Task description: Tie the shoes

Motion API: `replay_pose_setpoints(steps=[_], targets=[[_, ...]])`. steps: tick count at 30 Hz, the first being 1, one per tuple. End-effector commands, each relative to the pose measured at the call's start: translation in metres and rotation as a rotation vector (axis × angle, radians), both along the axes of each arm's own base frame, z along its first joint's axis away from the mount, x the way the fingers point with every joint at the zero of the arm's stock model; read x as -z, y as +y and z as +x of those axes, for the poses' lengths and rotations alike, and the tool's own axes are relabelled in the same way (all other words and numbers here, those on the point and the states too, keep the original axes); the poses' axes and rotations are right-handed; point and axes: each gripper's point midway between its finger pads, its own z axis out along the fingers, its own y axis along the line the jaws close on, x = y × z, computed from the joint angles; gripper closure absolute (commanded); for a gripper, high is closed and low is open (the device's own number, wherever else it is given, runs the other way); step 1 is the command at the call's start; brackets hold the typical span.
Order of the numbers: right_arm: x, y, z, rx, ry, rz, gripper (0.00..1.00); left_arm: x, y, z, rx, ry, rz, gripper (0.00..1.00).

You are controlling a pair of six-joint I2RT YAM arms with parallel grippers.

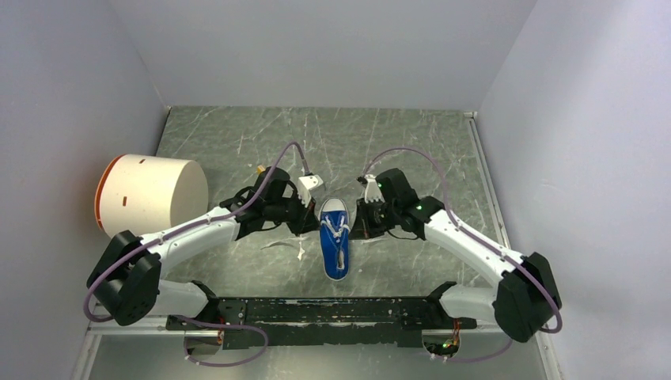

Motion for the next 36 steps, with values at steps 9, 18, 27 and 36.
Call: replay_pose_setpoints(steps=[9, 18, 27, 36], targets=[[0.002, -0.004, -0.011, 0.1, 0.314, -0.121, 1.0, -0.041, -0.024, -0.005, 0.014, -0.016, -0.166, 0.95], [0.037, -0.024, -0.024, 0.099, 0.386, -0.234, 0.72, -0.037, -0.029, -0.009, 0.01, 0.007, -0.238, 0.95], [0.047, -0.077, 0.013, 0.461, 0.423, -0.224, 0.36, -0.032, -0.033, -0.007, 0.058, -0.022, -0.216, 0.95], [0.081, -0.094, 0.031, 0.789, 0.538, -0.348, 0.39, -0.027, -0.041, -0.004, 0.108, -0.064, -0.235, 0.95]])
